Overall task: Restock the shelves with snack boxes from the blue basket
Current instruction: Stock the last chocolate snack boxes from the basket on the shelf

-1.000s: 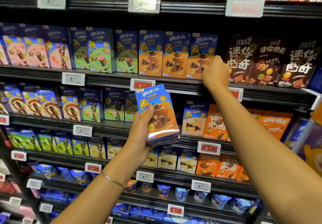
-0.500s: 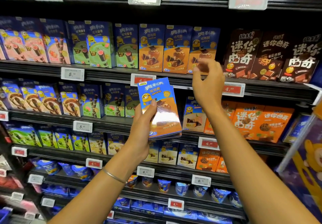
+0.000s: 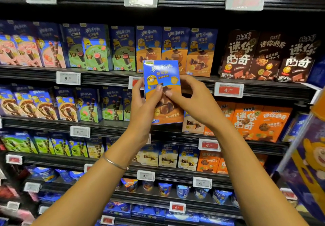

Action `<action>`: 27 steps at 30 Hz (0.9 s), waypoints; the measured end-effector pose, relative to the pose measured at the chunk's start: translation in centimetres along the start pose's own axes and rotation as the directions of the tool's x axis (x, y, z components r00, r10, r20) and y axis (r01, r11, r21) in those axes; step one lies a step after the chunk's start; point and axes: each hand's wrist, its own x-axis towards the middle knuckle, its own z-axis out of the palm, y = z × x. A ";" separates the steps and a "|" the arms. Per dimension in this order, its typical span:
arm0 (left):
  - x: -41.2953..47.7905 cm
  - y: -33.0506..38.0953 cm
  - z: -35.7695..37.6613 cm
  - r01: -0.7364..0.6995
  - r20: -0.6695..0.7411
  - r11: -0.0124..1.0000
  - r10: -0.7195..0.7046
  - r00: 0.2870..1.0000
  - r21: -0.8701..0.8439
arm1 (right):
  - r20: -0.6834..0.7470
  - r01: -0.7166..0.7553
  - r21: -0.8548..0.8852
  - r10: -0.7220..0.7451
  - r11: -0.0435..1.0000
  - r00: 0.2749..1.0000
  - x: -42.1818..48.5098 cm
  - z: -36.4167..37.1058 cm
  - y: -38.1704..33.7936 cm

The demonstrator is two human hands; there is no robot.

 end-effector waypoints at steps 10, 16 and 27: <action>4.7 2.5 1.7 -0.101 -0.012 0.980 0.104 0.994 0.171 | -0.180 -0.091 0.269 0.143 0.959 0.973 2.7 -3.4 -1.1; 7.8 3.4 0.4 -0.128 -0.024 0.955 0.140 0.990 0.266 | -0.299 -0.088 0.352 0.201 0.932 0.933 4.4 -5.6 -0.2; 11.5 5.0 0.7 -0.106 -0.026 0.954 0.118 0.993 0.279 | -0.401 -0.077 0.300 0.198 0.951 0.894 8.0 -6.2 1.3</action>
